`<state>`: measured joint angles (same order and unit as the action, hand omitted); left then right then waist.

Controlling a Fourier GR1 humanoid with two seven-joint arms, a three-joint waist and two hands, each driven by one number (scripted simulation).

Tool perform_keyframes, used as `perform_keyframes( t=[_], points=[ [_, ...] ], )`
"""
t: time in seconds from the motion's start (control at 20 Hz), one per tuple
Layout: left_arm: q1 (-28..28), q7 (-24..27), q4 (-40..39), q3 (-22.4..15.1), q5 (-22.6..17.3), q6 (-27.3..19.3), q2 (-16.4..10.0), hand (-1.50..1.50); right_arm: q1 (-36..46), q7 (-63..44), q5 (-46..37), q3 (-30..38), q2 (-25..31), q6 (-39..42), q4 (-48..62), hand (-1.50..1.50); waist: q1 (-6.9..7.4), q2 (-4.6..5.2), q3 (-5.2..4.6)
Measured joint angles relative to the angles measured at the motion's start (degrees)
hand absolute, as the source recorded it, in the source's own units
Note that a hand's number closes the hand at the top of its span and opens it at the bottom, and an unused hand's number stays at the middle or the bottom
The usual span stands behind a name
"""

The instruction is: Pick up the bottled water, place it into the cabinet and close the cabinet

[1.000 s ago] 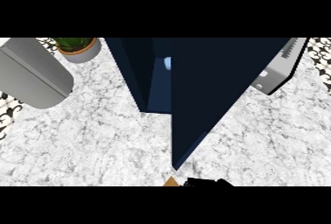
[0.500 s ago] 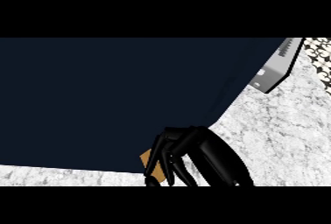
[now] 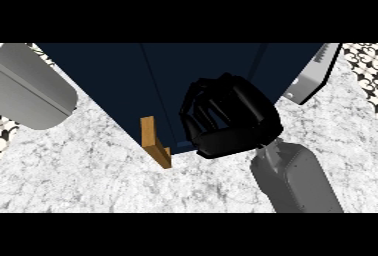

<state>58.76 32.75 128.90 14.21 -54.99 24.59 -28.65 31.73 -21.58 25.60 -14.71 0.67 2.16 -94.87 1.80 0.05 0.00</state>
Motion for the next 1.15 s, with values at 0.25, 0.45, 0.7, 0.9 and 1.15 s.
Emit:
perform_keyframes(
  t=[0.25, 0.45, 0.7, 0.9, 1.15],
  points=[
    [0.81, -2.19, 0.08, 4.10, -3.38, 2.20, 0.34, -1.50, 6.06, 2.20, 1.88, 4.59, 1.42, 5.69, 9.81, 1.50, -0.24, -0.14, 0.05],
    [-0.04, -3.32, -1.38, 5.65, -3.57, 4.15, 1.51, -1.50, 8.51, 3.86, 2.82, 5.70, 2.08, 10.76, 14.83, 1.50, -0.58, -0.84, 0.29],
    [0.65, -5.05, -0.49, 6.53, -4.08, 5.68, 3.01, -1.50, 10.45, 4.29, 2.34, 6.12, 1.89, 12.71, 18.01, 1.50, -1.12, -1.35, 0.94],
    [1.09, -6.24, -0.33, 7.69, -5.78, 6.95, 2.88, -1.50, 10.93, 3.88, 3.91, 7.03, 1.87, 13.79, 18.94, 1.50, -1.25, -1.54, 1.48],
    [0.45, -7.62, 0.01, 7.66, -6.23, 7.08, 2.78, -1.50, 10.73, 3.25, 6.03, 7.10, 3.12, 14.76, 18.37, 1.50, -1.47, -1.48, 2.06]
  ],
)
